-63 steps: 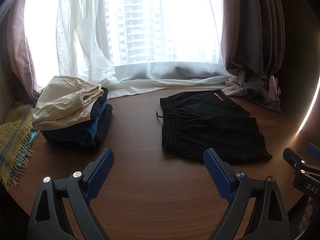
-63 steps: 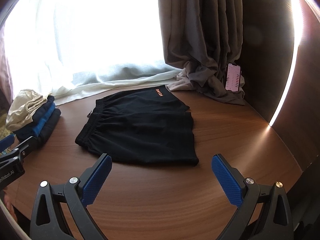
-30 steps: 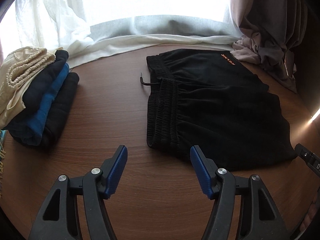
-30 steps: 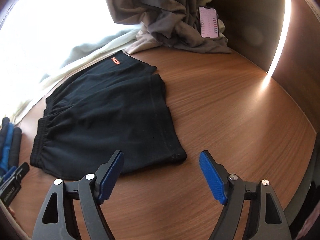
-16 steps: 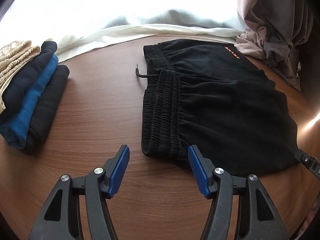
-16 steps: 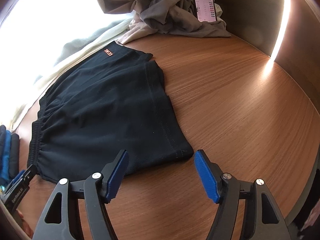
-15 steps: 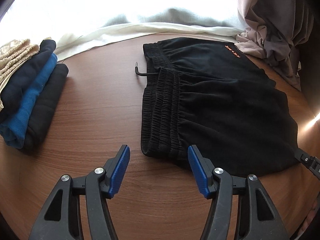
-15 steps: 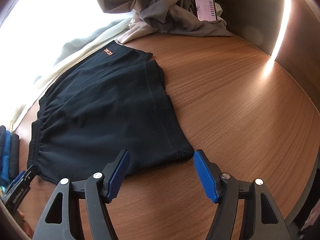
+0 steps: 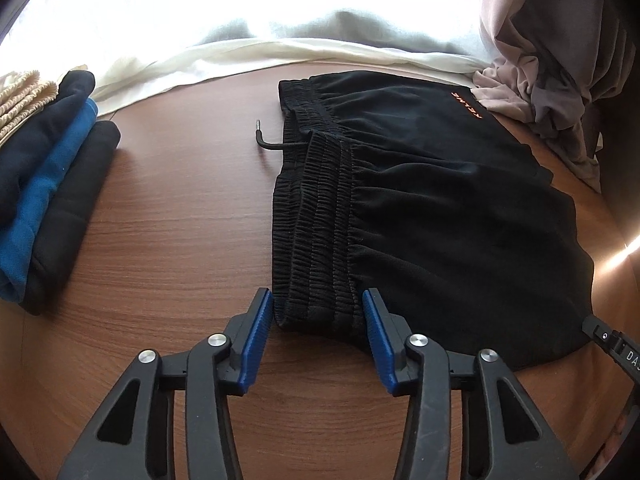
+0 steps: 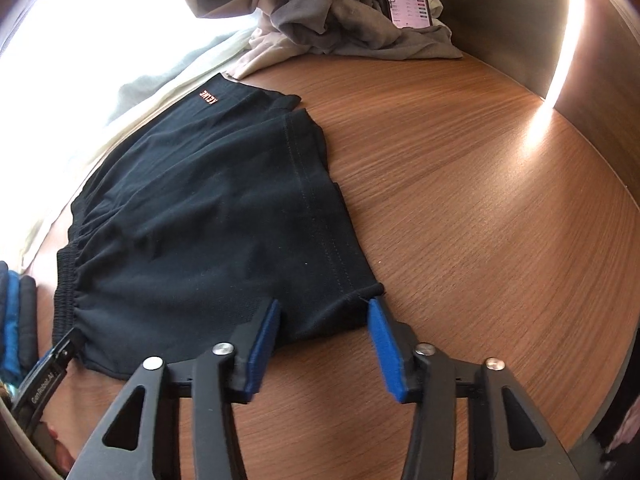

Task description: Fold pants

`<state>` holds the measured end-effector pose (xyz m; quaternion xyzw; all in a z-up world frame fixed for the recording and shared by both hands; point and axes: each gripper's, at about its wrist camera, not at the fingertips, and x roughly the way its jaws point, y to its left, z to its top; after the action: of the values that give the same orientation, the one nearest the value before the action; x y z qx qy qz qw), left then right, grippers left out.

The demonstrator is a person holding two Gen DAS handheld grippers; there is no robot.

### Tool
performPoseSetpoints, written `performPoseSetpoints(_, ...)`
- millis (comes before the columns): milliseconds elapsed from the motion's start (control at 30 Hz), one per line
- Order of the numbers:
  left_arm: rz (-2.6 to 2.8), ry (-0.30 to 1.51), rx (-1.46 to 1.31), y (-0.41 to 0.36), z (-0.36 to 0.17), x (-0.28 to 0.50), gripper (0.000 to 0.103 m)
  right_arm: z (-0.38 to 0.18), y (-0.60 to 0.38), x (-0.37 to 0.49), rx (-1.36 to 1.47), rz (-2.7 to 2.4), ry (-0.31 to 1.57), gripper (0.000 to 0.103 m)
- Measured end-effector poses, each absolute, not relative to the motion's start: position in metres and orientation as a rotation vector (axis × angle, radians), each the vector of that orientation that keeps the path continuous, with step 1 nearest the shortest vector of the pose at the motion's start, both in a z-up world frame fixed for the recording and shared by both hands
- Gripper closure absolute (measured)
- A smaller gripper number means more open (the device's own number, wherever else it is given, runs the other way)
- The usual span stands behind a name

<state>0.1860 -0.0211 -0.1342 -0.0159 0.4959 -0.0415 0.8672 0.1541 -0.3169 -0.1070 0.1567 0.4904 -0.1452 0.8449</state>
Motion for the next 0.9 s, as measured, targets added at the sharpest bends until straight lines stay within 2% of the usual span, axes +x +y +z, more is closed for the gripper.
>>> performPoseSetpoints(100,-0.088,1.029,-0.02,-0.021,-0.134,0.184,0.063,-0.107,-0.317,0.153,0.322,-0.31,1.035,0.074)
performPoseSetpoints(167,-0.088,1.021,-0.014,-0.021,-0.133,0.183,0.064,-0.108,-0.318,0.153,0.318,-0.312,1.035,0.089)
performPoseSetpoints(400,-0.087,0.993,-0.019,-0.02,-0.121,0.179,0.067,-0.096,-0.317,0.147,0.303,-0.292,0.998,0.098)
performPoseSetpoints(633,-0.082,0.952,-0.004,-0.021,-0.105,0.168,0.067,-0.07,-0.312,0.136,0.249,-0.276,0.925,0.098)
performPoseSetpoints(700,-0.082,0.953,0.0,-0.022,-0.105,0.164,0.067,-0.074,-0.317,0.131,0.275,-0.281,0.942,0.097)
performPoseSetpoints(733,-0.081,0.953,0.002,-0.023,-0.105,0.163,0.067,-0.076,-0.321,0.128,0.302,-0.293,0.953,0.088)
performPoseSetpoints(767,-0.081,0.954,0.006,-0.024,-0.105,0.161,0.067,-0.079,-0.324,0.127,0.321,-0.298,0.967,0.068)
performPoseSetpoints(800,-0.082,0.957,0.014,-0.025,-0.105,0.161,0.067,-0.081,-0.327,0.127,0.336,-0.296,0.972,0.059)
performPoseSetpoints(833,-0.084,0.959,0.019,-0.026,-0.105,0.161,0.067,-0.082,-0.329,0.126,0.353,-0.295,0.965,0.056)
performPoseSetpoints(900,-0.083,0.964,0.02,-0.026,-0.106,0.162,0.067,-0.085,-0.333,0.125,0.383,-0.3,0.938,0.056)
